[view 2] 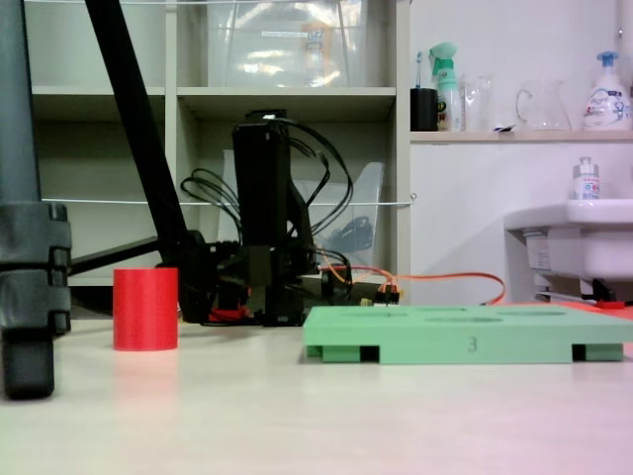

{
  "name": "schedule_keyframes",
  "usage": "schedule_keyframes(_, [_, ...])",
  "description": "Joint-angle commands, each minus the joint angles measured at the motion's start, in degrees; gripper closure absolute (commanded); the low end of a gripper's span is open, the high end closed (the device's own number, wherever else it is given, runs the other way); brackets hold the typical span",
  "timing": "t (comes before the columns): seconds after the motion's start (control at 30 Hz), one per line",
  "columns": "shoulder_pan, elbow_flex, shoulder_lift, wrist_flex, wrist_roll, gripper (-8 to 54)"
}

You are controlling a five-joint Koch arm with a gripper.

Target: Put the cylinder block into the corresponding hole

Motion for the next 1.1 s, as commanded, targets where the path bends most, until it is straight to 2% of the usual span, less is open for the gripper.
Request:
schedule_keyframes(0.0, [1.3,-1.8,-1.8,-10.0,0.8,-6.6])
schedule_keyframes(0.53, [9.7,-22.1,-14.2,-6.8,1.2,-6.5])
schedule_keyframes(0.9, [10.7,-30.8,-15.9,1.5,1.1,-6.4])
schedule_keyframes(1.0, [11.2,-31.8,-16.6,2.5,1.1,-2.5])
schedule_keyframes(1.07, [11.7,-31.7,-16.6,2.6,1.1,10.5])
